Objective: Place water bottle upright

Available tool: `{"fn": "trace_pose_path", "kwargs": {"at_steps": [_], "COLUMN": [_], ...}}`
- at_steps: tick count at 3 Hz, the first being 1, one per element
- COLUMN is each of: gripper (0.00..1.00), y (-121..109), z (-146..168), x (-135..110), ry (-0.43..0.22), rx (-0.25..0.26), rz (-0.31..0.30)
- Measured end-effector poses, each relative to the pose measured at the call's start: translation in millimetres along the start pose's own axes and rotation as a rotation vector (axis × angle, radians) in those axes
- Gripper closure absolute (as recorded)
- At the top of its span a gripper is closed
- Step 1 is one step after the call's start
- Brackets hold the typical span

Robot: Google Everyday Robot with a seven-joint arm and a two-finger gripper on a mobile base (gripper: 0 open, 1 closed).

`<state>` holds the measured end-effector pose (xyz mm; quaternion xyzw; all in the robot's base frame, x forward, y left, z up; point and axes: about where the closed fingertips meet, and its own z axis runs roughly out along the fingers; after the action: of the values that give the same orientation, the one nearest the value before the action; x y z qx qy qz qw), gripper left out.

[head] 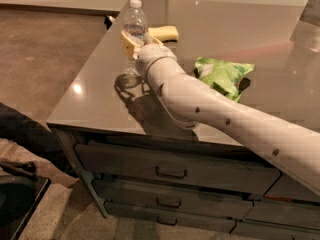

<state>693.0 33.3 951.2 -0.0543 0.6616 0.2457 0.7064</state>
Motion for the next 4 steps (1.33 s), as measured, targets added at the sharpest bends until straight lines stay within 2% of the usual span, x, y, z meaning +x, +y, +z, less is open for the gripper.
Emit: {"fn": "trace_pose_path", "kwargs": {"at_steps": [4], "gripper": [1.0], "y": [-15.2], "z": [3.7], "x": [9.9], "ry": [-0.059], "rx": [0.093], "rz": [-0.114]}}
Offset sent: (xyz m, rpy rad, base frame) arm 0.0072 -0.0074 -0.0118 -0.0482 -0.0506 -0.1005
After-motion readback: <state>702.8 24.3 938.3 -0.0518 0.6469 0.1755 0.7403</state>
